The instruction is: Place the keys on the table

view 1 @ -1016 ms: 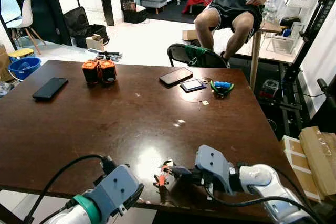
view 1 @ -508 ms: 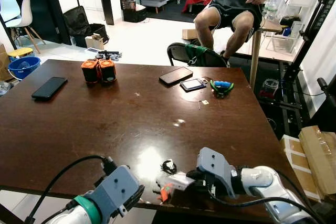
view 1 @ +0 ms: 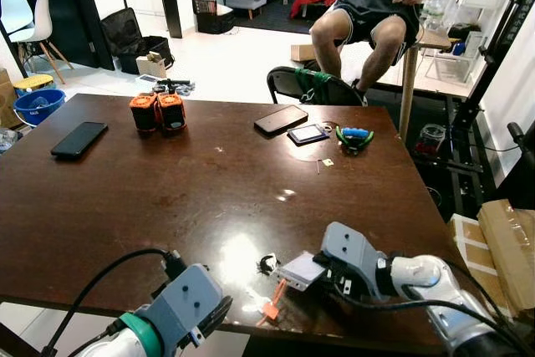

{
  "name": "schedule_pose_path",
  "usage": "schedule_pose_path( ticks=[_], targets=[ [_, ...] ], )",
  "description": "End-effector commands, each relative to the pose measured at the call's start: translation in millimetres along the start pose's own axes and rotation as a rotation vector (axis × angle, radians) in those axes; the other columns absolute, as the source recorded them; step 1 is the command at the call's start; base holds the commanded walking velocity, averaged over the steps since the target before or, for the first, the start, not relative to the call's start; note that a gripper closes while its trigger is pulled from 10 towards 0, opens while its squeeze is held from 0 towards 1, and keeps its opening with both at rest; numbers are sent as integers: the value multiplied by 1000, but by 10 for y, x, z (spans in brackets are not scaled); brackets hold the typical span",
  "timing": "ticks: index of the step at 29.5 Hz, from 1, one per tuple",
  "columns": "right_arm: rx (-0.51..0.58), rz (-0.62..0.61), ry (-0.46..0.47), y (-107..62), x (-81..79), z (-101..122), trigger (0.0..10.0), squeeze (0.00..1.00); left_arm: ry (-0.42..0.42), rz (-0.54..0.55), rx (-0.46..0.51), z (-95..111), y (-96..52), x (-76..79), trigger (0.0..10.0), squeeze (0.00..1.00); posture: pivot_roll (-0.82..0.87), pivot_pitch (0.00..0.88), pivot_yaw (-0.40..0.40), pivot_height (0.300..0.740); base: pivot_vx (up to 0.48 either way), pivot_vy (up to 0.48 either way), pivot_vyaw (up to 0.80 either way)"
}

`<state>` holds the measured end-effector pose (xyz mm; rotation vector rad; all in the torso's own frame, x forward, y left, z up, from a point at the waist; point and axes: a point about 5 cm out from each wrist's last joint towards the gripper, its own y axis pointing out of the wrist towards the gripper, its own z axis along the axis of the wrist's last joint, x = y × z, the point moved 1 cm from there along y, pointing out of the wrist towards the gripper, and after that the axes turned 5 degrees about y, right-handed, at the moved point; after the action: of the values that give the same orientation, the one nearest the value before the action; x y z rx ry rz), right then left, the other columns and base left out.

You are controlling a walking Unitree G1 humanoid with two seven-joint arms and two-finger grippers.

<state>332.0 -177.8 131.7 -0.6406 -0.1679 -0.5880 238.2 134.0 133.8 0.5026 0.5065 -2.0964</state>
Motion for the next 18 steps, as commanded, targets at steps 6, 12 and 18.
schedule_pose_path(
  ticks=[6,12,18],
  targets=[
    [20,-87,6,-51,145,37,10000,0,-9,-20,-15,-15,-17,40,10000,0,-121,46,118,740,0,0,0],
    [61,-132,23,-45,201,115,10000,1000,-9,-18,-16,-15,-16,36,10000,0,-121,46,118,740,0,0,0],
    [167,-326,-30,-54,412,319,10000,0,-4,0,-25,-23,-14,6,10000,0,-121,46,118,740,0,0,0]
  ],
)
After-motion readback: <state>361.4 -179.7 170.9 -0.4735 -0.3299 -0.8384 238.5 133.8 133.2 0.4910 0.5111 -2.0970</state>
